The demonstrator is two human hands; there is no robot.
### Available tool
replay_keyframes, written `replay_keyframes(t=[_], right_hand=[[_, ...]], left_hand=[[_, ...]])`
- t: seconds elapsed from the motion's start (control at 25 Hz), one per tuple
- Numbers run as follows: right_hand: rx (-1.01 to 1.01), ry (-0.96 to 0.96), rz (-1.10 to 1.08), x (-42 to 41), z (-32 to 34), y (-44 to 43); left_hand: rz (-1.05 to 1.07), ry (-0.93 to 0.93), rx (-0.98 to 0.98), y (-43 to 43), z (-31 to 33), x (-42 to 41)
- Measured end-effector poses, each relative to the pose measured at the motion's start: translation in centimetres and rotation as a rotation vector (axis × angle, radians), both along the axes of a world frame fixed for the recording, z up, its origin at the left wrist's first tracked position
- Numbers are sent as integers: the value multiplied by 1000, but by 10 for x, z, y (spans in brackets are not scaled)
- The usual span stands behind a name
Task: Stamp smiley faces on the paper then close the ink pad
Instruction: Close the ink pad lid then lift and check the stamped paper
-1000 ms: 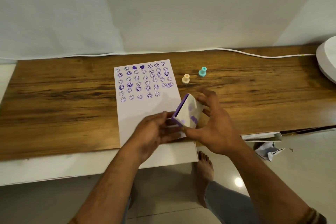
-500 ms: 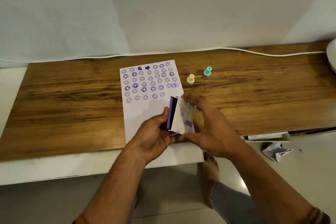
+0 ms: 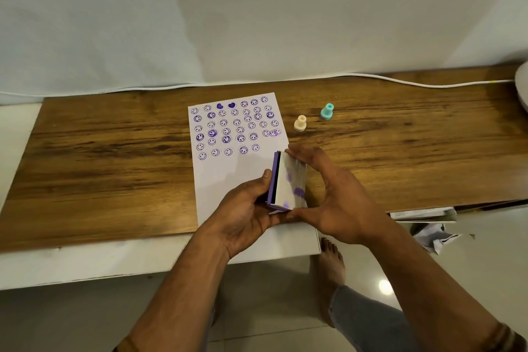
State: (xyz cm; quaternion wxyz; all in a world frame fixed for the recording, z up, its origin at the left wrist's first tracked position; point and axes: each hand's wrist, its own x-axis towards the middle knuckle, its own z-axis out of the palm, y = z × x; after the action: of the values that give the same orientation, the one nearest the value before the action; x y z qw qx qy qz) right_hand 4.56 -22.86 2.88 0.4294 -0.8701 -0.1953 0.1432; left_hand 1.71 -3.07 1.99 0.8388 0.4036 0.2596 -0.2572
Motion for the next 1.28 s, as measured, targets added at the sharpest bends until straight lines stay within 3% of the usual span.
replay_keyframes(t=[0.24,0.92,1.08,1.16,1.28], right_hand=[[-64,-40,11,-2,1,4],[-12,56,11,-2,4,5],[-38,-35,-49,0,5,7],[-65,-98,-156,8,2,-2],[-187,-109,-466,23,-7,-29]], left_hand=[[-8,-8,-11,-2,2,-2],[-46,-30,38,0,1,0],[-29,-46,31,1,2,0],[-4,-118,130,4,1,2],[116,-239,539,18,-4,8]])
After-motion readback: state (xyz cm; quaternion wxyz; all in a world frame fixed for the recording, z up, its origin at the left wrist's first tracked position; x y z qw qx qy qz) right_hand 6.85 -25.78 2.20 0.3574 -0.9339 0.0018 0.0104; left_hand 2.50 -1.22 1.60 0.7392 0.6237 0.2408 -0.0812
